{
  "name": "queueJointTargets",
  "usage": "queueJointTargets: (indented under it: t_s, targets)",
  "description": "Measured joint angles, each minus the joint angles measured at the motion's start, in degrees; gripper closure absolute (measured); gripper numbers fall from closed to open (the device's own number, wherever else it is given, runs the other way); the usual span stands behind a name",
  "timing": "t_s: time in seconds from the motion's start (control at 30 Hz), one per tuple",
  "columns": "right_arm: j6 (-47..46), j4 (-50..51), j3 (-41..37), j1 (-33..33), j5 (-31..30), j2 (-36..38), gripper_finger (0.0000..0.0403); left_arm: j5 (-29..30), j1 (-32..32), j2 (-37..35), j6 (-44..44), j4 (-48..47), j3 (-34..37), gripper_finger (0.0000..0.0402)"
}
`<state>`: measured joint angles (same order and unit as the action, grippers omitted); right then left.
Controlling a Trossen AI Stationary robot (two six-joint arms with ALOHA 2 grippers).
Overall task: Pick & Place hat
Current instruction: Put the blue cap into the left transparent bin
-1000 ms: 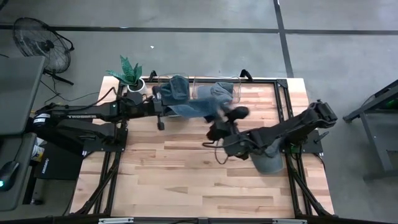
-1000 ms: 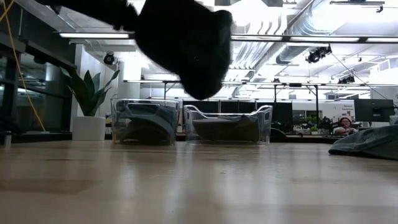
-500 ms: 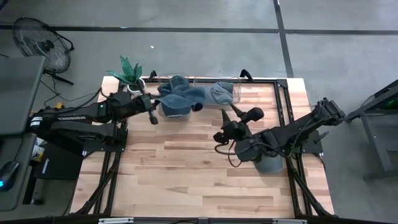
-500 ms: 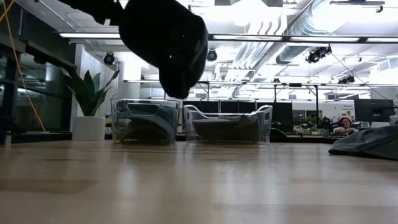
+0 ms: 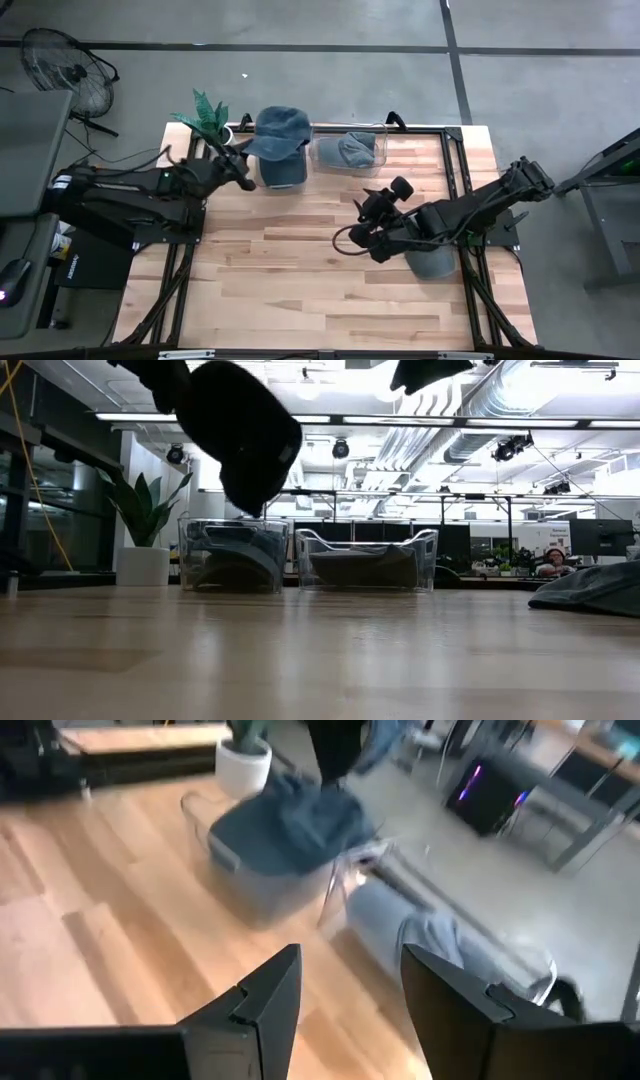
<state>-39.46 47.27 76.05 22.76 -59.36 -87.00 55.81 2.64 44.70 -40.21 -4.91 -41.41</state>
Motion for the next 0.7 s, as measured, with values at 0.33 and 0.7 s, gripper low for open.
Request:
queueJointTargets:
  t_s: [0.33,0.7]
  targets:
    - [-7.1,3.1,0.0,1.1,2.9,-0.8,0.0235,15.1,1.9,12.9,7.3,0.6,0.0,0.0396]
    - [-13.0,5.0,0.0,1.4,5.3,-7.8,0.0235,21.4,1.9,22.4,16.6,0.5,0.0,0.0396]
